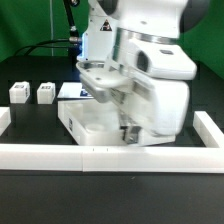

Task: Assemble square table

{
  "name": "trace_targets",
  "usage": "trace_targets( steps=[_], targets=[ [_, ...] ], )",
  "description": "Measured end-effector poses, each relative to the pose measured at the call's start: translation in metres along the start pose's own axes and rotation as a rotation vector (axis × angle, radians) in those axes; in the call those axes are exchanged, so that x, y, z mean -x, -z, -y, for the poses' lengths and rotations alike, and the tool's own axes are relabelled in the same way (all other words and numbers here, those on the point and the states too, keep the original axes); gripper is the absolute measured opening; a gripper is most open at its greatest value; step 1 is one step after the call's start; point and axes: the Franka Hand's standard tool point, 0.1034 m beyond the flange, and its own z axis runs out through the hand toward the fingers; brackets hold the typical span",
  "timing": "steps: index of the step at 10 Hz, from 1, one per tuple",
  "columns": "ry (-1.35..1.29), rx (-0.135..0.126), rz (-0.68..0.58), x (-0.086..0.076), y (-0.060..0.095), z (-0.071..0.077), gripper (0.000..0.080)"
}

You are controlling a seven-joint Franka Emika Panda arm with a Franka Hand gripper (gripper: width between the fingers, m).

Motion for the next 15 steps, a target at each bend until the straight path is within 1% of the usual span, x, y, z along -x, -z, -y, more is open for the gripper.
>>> trace_targets(
  steps=[1, 2, 4, 7, 10, 11, 12, 13, 14, 15],
  targets=[
    [0.015, -0.004, 0.001, 0.005, -0.001, 0.004, 0.0060],
    [0.093, -0.008, 0.013, 0.008, -0.002, 0.005, 0.0060],
    [0.169, -0.014, 0.029, 0.012, -0.003, 0.007, 0.0060],
    [0.356, -0.044, 0.039, 0.017, -0.005, 0.016, 0.0060],
    [0.507, -0.081, 0.042, 0.020, -0.006, 0.025, 0.0061],
    [0.573, -0.101, 0.041, 0.018, -0.006, 0.027, 0.0061],
    [0.678, -0.108, 0.019, -0.001, -0.002, 0.021, 0.0061],
    [0.748, -0.104, 0.004, -0.019, 0.001, 0.014, 0.0061],
    [0.814, -0.109, -0.001, -0.032, 0.003, 0.008, 0.0061],
    [0.896, -0.140, -0.008, -0.043, 0.006, 0.003, 0.0061]
  ],
)
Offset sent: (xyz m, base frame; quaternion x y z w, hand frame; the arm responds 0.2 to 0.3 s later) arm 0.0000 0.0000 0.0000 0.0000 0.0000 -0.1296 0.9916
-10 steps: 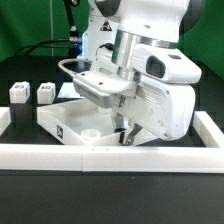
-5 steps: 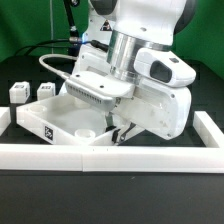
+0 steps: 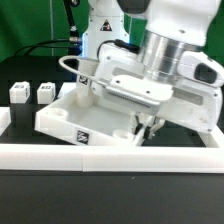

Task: Assemble square table

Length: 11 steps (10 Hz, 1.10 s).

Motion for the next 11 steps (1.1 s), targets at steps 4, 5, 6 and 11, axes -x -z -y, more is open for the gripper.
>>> trace_targets(
  steps=[4, 5, 6, 11],
  targets=[
    [0.180, -0.015, -0.014, -0.001, -0.001, 0.000, 0.0061],
    [0.170, -0.015, -0.014, -0.001, -0.001, 0.000, 0.0061],
    [0.169, -0.015, -0.014, -0.001, -0.001, 0.000, 0.0061],
    [0.260, 0.093, -0.036, -0.005, 0.003, -0.014, 0.0062]
  ],
)
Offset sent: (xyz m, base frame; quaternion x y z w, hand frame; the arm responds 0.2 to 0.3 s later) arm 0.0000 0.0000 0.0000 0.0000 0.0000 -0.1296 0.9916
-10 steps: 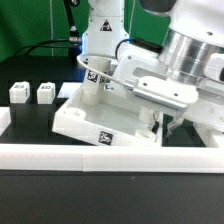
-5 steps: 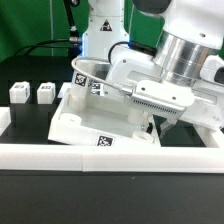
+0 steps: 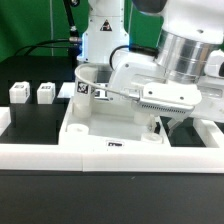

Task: Assemble square table

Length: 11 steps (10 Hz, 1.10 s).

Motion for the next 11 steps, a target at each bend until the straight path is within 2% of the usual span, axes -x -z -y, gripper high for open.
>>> trace_targets(
  steps=[2, 3, 4, 6, 11],
  targets=[
    [-0.009, 0.011, 0.002, 0.002, 0.001, -0.007, 0.0062],
    [-0.039, 0.006, -0.008, 0.001, 0.002, -0.013, 0.0062],
    [-0.049, -0.003, -0.021, 0.002, 0.005, -0.024, 0.0062],
    [-0.062, 0.004, -0.035, 0.005, 0.007, -0.041, 0.0062],
    [-0.074, 0.008, -0.037, 0.006, 0.006, -0.042, 0.0062]
  ],
)
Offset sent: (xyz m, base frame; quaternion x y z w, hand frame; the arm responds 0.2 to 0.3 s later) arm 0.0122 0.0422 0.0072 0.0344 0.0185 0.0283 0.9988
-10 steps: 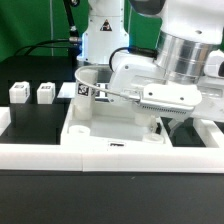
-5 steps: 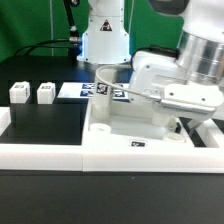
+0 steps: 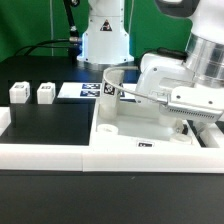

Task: Assemble square table

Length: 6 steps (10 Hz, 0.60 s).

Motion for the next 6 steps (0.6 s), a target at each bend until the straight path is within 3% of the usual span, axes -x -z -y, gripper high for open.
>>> trace_targets(
  steps=[2, 3, 4, 6],
  targets=[
    [0.002, 0.002, 0.000, 0.0001, 0.0000, 0.0002, 0.0062],
    [0.038, 0.047, 0.004, 0.0003, -0.0007, 0.0032, 0.0062],
    [0.029, 0.073, -0.003, 0.0004, -0.0012, 0.0068, 0.0062],
    [0.036, 0.100, -0.011, 0.0005, -0.0017, 0.0082, 0.0062]
  ],
)
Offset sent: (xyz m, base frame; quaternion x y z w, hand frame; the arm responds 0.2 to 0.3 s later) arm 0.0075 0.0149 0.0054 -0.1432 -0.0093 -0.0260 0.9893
